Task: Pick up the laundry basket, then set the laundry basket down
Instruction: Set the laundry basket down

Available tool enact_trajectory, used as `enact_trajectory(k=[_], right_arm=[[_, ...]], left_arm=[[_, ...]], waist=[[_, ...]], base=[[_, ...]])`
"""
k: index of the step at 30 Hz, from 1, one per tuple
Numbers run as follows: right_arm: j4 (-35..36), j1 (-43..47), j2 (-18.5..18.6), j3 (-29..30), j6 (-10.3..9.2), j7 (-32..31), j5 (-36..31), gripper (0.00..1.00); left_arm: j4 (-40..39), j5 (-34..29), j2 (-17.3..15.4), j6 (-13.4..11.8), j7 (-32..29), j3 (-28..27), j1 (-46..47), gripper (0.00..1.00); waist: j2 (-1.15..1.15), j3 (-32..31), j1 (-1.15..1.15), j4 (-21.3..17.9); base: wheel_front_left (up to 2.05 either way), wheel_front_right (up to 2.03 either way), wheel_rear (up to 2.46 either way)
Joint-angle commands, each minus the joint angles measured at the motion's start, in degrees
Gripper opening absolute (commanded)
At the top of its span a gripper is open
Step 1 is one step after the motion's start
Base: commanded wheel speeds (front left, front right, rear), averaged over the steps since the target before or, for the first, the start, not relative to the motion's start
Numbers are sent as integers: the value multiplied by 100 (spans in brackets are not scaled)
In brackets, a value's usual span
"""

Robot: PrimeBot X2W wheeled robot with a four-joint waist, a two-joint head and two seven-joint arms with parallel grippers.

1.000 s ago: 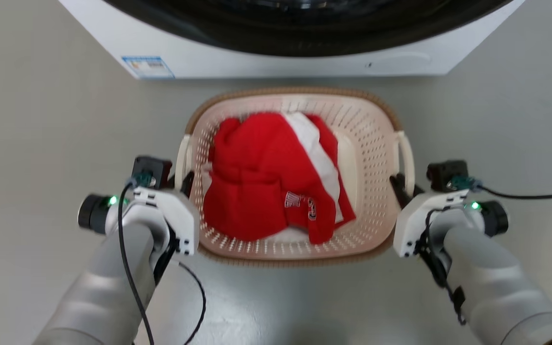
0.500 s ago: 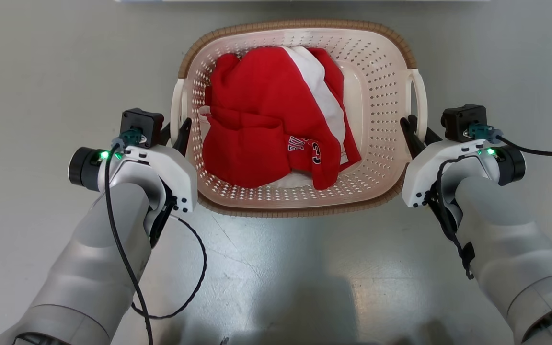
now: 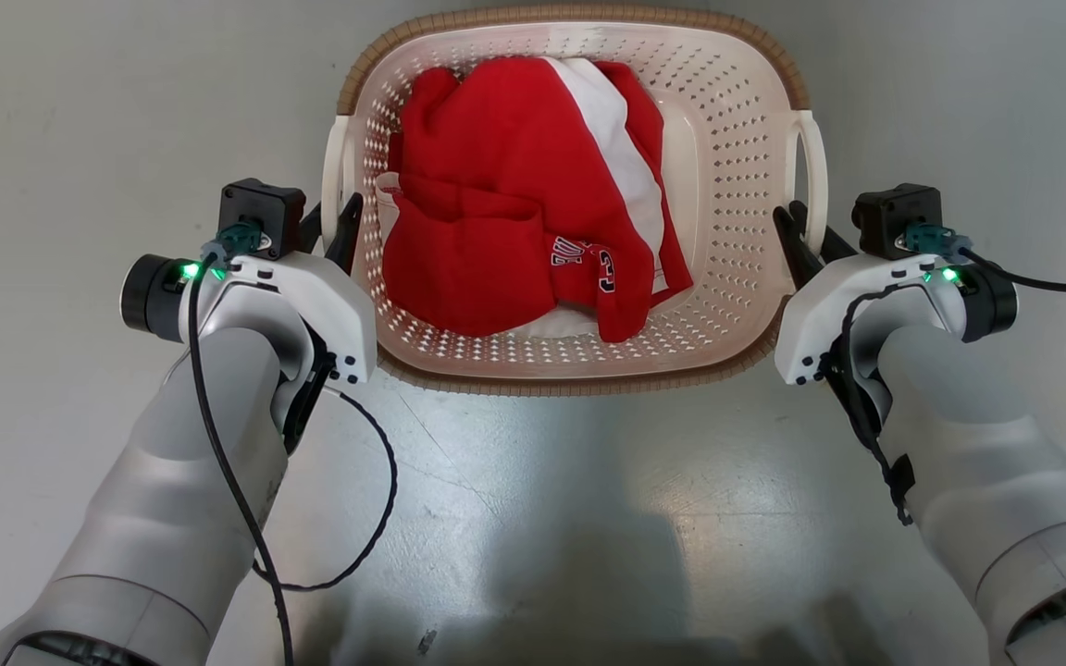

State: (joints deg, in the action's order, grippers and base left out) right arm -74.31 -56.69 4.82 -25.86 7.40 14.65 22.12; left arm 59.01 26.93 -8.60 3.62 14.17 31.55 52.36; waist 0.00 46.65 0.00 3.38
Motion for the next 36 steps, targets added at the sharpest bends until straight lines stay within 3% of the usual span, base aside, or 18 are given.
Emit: enact_trajectory(k=[1,20,36], right_arm=[[42,129,-57,-51,9,33,-106,0],[239,166,-157,833,9,34,-921,0],[363,261,-192,1155,9,35,-1228,0]], left_arm=[[-107,-116,-222,35,83,-141,112,0],[-12,-529,-86,166,83,-616,174,0],[184,-746,53,269,83,-836,218,0]], waist=[[0,26,0,-8],[0,230,0,19],[0,249,0,41]], base=[[0,0,0],[0,0,0],[0,0,0]])
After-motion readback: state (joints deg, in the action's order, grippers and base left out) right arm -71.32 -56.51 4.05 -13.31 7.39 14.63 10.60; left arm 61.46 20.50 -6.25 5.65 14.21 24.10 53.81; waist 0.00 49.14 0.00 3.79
